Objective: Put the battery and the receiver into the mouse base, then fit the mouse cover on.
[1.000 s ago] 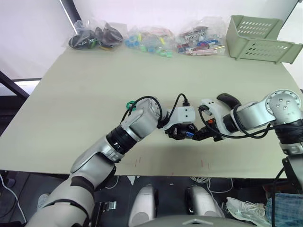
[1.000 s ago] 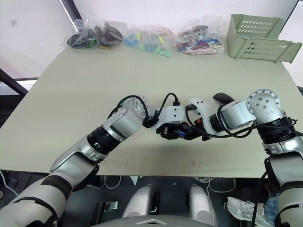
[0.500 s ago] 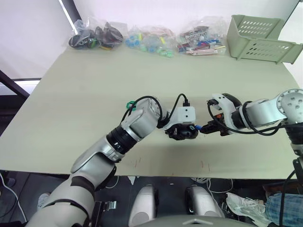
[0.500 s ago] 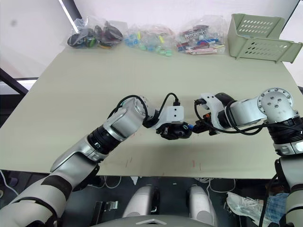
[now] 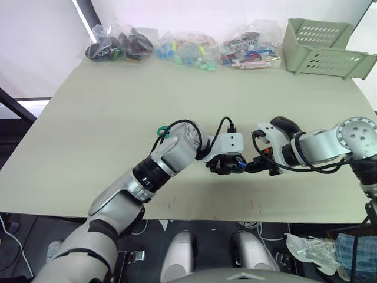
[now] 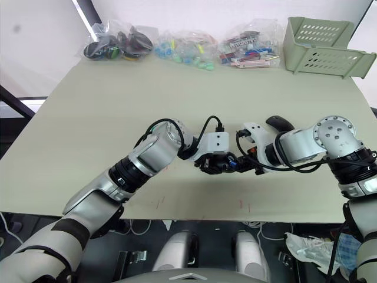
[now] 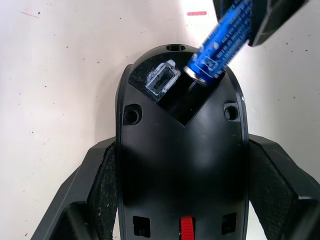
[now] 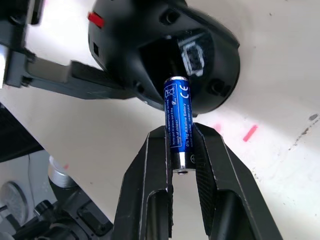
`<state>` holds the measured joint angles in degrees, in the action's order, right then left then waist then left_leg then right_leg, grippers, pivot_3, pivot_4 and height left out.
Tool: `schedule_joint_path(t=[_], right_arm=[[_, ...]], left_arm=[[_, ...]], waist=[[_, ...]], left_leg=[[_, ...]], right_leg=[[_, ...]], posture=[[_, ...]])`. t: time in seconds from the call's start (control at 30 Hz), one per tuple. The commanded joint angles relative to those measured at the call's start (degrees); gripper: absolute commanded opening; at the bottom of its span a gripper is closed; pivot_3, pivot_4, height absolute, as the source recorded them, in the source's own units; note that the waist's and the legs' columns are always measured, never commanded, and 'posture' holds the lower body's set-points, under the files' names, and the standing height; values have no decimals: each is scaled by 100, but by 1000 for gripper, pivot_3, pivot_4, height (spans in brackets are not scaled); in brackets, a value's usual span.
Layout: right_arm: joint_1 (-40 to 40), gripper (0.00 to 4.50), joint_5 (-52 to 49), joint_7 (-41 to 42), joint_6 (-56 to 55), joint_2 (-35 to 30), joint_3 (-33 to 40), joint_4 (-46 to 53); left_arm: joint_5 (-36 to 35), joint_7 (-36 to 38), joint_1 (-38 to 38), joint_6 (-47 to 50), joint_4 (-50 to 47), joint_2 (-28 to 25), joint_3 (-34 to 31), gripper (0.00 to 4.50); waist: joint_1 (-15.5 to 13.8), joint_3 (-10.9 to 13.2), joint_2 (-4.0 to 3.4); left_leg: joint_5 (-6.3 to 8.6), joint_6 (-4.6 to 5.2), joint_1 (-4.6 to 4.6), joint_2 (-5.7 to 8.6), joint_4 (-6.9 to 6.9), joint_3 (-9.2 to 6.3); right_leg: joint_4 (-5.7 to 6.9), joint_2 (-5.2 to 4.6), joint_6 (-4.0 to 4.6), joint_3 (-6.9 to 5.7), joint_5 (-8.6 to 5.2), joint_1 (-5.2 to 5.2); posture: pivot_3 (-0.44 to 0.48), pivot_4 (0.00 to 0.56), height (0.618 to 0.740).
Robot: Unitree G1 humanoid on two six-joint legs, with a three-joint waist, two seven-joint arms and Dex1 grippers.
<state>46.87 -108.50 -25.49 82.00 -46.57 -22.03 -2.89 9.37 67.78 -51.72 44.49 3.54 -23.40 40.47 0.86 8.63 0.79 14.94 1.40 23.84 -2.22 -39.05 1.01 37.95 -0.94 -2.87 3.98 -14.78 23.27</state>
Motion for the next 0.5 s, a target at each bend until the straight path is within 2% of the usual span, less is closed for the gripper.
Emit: schedule_joint_path(t=[0.03,0.13,0.2,0.27,0.37,0.4,0.43,0.5], right_arm=[[103,94,21,-48,-60,118,-84,28],[159,94,158,-14,-5,269,-129,-80],[186,1174,196,8,18,330,-123,-120],[199,1927,189,-7,6,356,-97,-154],[244,3655,243,-5,14,268,2,-136],[264,3875,294,60,58,188,49,-58],[276,4405,258,109,85,99,78,6],[234,4405,181,301,131,-171,190,283]], left_arm=[[74,-43,173,67,156,40,209,2956],[74,-57,178,84,152,56,210,2956],[76,-66,181,97,150,65,210,2956],[74,-75,187,117,137,74,209,2956],[65,-87,200,156,106,85,204,2956],[61,-92,205,167,94,84,204,2956],[58,-95,208,175,87,84,203,2956],[50,-101,211,201,70,86,201,2956]], waist=[[4,0,0],[1,0,0],[-3,0,0],[-2,0,0],[-7,0,0],[-8,0,0],[-10,0,0],[-10,1,-1]], left_leg=[[0,0,0,0,0,0],[0,0,0,0,0,-1],[0,1,0,0,0,-1],[1,1,0,0,0,-2],[1,1,0,0,0,-2],[1,1,0,0,0,-2],[1,1,0,0,0,-2],[1,2,1,0,0,-2]], right_leg=[[0,0,0,0,0,0],[0,0,0,0,0,0],[-1,0,0,0,0,0],[-1,0,0,-1,0,0],[-1,-2,0,0,0,0],[-1,-3,0,0,0,0],[-2,-4,0,0,0,0],[-4,-6,0,0,0,0]], posture=[[0,150,740],[0,150,740],[0,150,740],[0,150,740],[0,150,740],[0,150,740],[0,150,740],[0,150,740]])
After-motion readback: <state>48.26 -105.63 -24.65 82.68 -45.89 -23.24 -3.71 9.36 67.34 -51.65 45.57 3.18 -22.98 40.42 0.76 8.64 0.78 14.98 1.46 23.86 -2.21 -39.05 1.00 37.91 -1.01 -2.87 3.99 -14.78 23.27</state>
